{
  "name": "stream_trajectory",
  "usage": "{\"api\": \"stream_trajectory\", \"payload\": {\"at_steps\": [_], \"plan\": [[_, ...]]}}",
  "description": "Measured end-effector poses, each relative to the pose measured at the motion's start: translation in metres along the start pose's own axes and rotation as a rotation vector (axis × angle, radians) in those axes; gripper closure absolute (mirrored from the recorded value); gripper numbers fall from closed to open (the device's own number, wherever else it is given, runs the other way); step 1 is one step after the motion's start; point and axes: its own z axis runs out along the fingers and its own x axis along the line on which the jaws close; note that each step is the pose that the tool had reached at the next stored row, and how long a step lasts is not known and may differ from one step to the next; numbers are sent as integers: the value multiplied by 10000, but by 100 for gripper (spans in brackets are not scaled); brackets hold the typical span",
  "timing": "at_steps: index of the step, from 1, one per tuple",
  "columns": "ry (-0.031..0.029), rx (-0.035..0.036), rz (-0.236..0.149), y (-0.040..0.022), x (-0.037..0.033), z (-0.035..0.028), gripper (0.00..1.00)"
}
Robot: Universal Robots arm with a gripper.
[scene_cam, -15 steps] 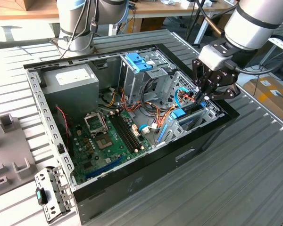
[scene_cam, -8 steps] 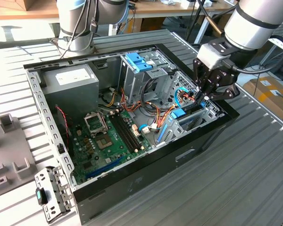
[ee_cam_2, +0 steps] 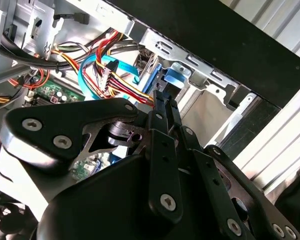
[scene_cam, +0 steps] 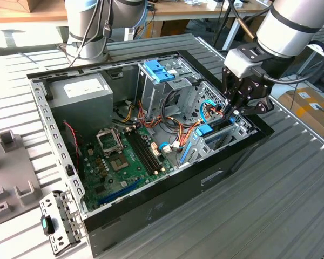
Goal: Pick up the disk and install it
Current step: 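Insert the first disk wire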
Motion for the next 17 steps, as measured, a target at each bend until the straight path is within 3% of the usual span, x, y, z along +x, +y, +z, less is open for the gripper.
{"api": "stream_trajectory", "payload": {"at_steps": [13,17], "plan": [[31,33,616,0,0,1,83],[33,35,653,0,0,1,83]]}}
